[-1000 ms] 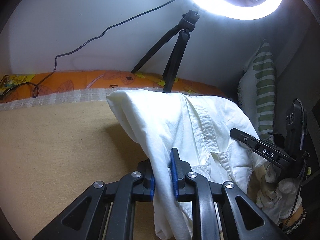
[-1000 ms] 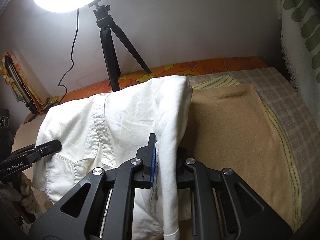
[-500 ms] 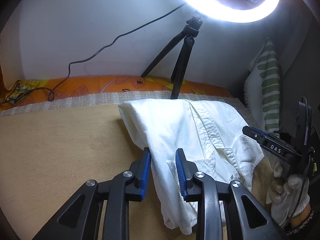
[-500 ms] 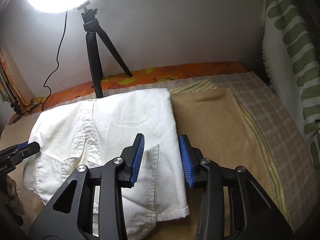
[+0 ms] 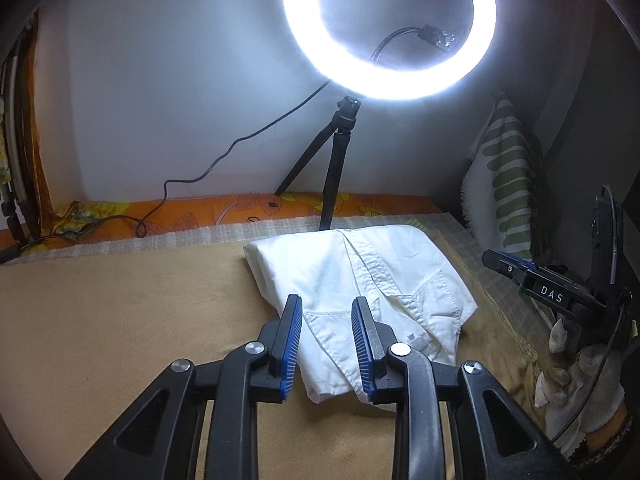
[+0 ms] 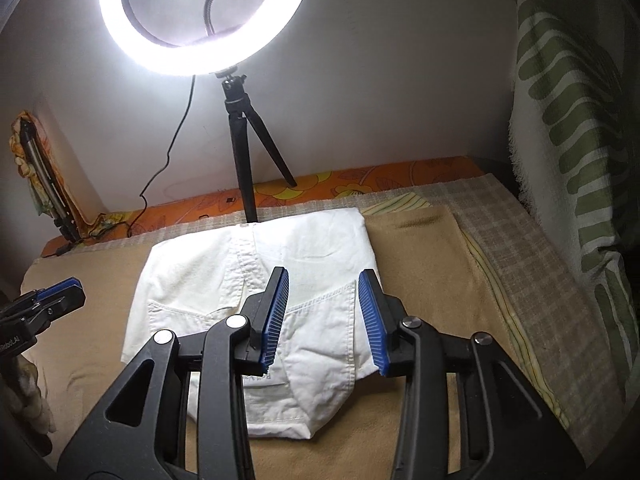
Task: Fold small clothes
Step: 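Lower the folded shirt onto the blanket and open the right tool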
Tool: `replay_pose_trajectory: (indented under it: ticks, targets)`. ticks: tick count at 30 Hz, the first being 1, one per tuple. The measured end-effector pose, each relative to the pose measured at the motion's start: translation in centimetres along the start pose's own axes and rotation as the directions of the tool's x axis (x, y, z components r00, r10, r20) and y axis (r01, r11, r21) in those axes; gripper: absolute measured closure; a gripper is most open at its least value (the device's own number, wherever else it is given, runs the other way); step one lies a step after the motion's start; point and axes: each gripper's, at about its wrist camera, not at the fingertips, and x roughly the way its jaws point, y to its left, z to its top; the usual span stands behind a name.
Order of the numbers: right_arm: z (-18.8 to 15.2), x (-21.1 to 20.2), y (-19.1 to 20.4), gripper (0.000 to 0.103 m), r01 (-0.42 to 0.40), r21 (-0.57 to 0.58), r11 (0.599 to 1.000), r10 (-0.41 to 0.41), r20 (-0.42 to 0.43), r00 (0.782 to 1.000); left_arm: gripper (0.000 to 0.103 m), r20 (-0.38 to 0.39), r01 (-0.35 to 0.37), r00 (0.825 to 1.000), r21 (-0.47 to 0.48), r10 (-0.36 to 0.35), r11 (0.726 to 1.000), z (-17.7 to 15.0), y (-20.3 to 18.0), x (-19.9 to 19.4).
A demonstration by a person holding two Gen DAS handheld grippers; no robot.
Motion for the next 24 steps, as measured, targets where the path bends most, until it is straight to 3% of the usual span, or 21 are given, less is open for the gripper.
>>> replay_pose_trajectory:
  ticks: [12, 24]
  targets:
    - [-2.0, -9.0, 4.0, 0.065, -0.017, 0.005, 1.000, 0.016, 0.069, 0.998, 0.075, 0.068, 0.000, 0.998, 0.058, -0.004, 0.998, -2.5, -2.1, -9.0]
    - [-7.2, -15.7, 9.1, 0.061, -0.040, -0.007, 0.999, 0.041, 0.110, 0.993, 0.070, 0.118, -0.002, 0.993, 0.109, -0.011, 0.994, -7.0, -2.8, -16.7]
